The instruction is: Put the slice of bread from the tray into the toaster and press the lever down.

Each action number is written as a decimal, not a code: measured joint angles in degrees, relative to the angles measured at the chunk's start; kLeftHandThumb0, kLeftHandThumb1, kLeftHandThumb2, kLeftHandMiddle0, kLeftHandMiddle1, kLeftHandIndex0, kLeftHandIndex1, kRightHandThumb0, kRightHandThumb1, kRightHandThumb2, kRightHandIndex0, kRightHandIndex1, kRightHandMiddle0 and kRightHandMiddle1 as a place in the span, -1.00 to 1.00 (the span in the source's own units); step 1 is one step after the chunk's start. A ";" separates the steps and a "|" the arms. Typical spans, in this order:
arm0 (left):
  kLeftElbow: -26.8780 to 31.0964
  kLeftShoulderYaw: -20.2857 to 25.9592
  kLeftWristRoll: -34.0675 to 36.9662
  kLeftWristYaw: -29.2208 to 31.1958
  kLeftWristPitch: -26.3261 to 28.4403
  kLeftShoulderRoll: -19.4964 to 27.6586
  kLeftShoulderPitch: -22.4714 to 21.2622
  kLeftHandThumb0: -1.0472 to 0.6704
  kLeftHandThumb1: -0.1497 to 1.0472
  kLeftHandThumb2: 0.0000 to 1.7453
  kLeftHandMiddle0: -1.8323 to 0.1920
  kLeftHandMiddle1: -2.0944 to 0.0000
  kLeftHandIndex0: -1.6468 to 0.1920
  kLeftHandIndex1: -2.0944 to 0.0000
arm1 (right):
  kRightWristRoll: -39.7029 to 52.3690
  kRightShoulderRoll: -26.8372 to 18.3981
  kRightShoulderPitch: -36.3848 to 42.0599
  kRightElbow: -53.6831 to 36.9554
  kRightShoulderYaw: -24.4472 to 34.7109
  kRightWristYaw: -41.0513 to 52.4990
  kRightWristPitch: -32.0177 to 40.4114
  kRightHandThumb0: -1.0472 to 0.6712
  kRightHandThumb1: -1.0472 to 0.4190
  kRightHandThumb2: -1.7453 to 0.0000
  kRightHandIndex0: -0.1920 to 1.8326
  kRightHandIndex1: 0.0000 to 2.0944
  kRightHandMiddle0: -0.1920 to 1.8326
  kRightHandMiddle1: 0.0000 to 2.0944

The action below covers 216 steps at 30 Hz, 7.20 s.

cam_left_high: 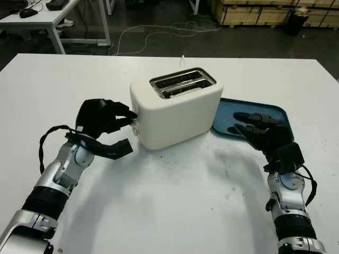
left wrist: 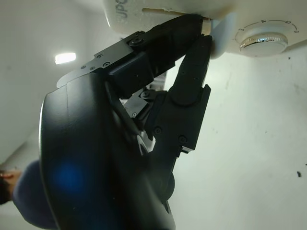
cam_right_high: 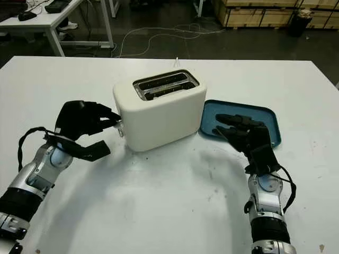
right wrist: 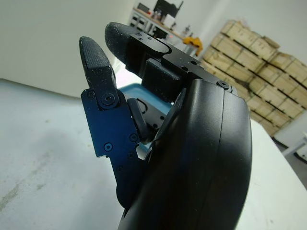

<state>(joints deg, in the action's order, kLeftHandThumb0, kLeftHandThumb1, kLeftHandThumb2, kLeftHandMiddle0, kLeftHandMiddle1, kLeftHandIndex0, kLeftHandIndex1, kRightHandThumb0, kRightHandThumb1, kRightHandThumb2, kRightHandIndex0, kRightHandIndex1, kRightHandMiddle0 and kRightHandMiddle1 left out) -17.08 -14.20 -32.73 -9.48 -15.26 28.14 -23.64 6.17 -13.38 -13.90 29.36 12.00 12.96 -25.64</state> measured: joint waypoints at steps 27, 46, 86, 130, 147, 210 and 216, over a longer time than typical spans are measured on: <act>-33.57 0.02 8.09 -14.95 -11.70 -9.68 -8.97 0.07 0.57 -1.00 -0.07 -0.12 -0.58 0.99 | -0.15 -3.81 3.71 -4.26 1.18 0.00 0.00 -0.34 -0.68 1.00 0.44 -0.79 0.39 -1.00; -23.17 -1.48 8.08 -10.86 -8.17 -6.32 -7.22 0.04 0.44 -1.00 -0.02 -0.39 -0.67 0.94 | -0.15 -3.88 3.72 -4.89 1.04 0.22 0.00 -0.32 -0.69 1.00 0.43 -0.76 0.38 -1.00; -35.56 -5.73 5.00 -18.29 -10.63 -6.91 -13.54 0.01 0.49 -1.00 -0.02 -0.19 -0.64 0.97 | -0.16 -3.93 3.83 -5.04 1.06 0.96 0.00 -0.30 -0.68 1.00 0.41 -0.72 0.39 -1.00; -5.93 -1.00 10.14 -16.26 -2.21 -6.23 2.04 0.07 0.51 -0.99 -0.08 -0.52 -0.62 0.91 | -0.10 -3.93 4.07 -5.73 0.33 1.88 0.18 -0.35 -0.69 1.00 0.40 -0.72 0.38 -1.00; 8.42 6.24 5.89 -9.22 -0.98 -5.10 8.81 0.08 0.54 -0.98 -0.05 -0.51 -0.55 0.87 | 0.01 -3.41 4.09 -6.39 -0.22 1.53 2.15 -0.37 -0.68 1.00 0.38 -0.74 0.36 -1.00; 18.02 15.70 10.23 32.37 15.37 14.81 -5.29 -0.15 0.55 -0.99 -0.03 -0.08 -0.52 0.99 | -30.15 -26.24 -49.41 24.52 -24.67 9.98 -5.79 -0.46 -0.63 0.99 0.27 -0.94 0.20 -1.00; 20.03 16.84 11.01 31.78 16.82 13.40 -2.91 -0.11 0.55 -1.00 -0.01 -0.05 -0.51 1.00 | -29.76 -26.29 -45.81 21.91 -24.41 10.28 -4.42 -0.47 -0.67 0.99 0.25 -0.93 0.15 -1.00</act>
<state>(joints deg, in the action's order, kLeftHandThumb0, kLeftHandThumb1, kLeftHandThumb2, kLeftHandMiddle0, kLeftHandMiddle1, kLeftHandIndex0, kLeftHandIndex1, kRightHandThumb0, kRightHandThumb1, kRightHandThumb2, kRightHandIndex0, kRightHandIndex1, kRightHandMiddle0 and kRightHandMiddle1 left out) 2.96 2.64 -21.72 22.31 1.56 41.54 -26.55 -23.59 -39.68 -59.71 51.26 -12.42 23.24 -30.06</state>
